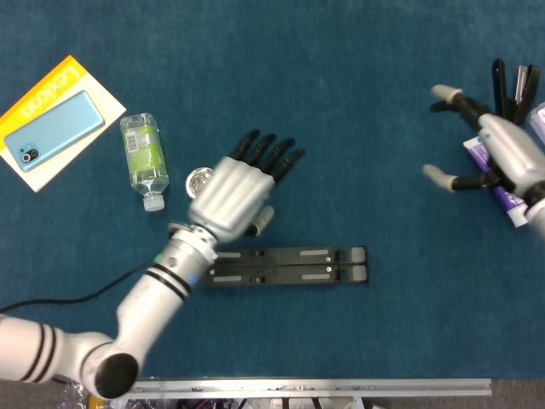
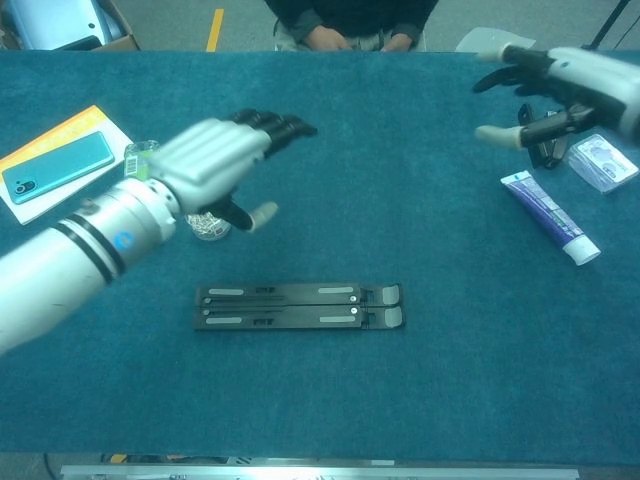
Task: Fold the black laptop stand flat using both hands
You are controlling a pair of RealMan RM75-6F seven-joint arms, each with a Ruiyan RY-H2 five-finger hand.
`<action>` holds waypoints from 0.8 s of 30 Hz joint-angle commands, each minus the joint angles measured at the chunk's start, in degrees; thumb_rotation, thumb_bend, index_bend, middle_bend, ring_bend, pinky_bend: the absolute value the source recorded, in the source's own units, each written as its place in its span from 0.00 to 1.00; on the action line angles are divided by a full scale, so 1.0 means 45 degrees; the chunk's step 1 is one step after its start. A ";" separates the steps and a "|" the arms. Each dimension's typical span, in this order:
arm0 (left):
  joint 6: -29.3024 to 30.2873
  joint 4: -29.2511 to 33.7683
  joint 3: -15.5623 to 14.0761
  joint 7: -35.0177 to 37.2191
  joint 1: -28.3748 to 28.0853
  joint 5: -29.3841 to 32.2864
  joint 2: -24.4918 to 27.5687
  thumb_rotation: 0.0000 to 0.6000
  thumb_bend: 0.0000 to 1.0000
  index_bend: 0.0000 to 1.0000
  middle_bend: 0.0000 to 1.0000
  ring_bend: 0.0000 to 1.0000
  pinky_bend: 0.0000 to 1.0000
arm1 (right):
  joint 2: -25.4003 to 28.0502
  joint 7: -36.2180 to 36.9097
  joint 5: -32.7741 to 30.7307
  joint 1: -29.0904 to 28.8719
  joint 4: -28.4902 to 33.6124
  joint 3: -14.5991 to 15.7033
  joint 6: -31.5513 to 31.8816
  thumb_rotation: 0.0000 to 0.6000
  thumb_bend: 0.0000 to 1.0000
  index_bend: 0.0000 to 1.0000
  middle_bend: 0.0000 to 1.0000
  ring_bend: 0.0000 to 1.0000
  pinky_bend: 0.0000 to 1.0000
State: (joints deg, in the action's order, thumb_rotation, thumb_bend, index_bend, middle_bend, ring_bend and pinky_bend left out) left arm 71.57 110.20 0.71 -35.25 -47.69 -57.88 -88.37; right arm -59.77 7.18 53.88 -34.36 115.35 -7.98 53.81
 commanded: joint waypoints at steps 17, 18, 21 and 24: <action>0.1901 -0.3943 -0.0247 0.5967 0.3683 -0.3496 0.2590 1.00 0.40 0.00 0.01 0.00 0.00 | 0.0116 -0.1523 0.3066 0.3428 -0.1027 0.1243 0.4642 0.80 0.26 0.00 0.13 0.00 0.03; 0.2030 -0.4088 -0.0300 0.6133 0.3869 -0.3598 0.2662 1.00 0.40 0.00 0.01 0.00 0.00 | 0.0085 -0.1687 0.3136 0.3593 -0.1083 0.1307 0.4867 0.80 0.26 0.00 0.13 0.00 0.03; 0.2353 -0.4438 -0.0481 0.6632 0.4450 -0.3862 0.2982 1.00 0.40 0.00 0.01 0.00 0.00 | -0.0008 -0.2062 0.3240 0.4111 -0.1252 0.1474 0.5473 0.80 0.26 0.00 0.13 0.00 0.03; 0.2578 -0.4494 -0.0599 0.6968 0.4972 -0.3970 0.3423 1.00 0.40 0.00 0.01 0.00 0.00 | -0.0021 -0.2206 0.3338 0.4601 -0.1385 0.1637 0.5912 0.80 0.26 0.00 0.13 0.00 0.03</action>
State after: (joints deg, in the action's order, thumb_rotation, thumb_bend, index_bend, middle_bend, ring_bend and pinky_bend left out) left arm 82.41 90.25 -1.48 -4.89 -26.56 -75.22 -74.19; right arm -59.67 -2.15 68.44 -14.59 109.64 -1.18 79.60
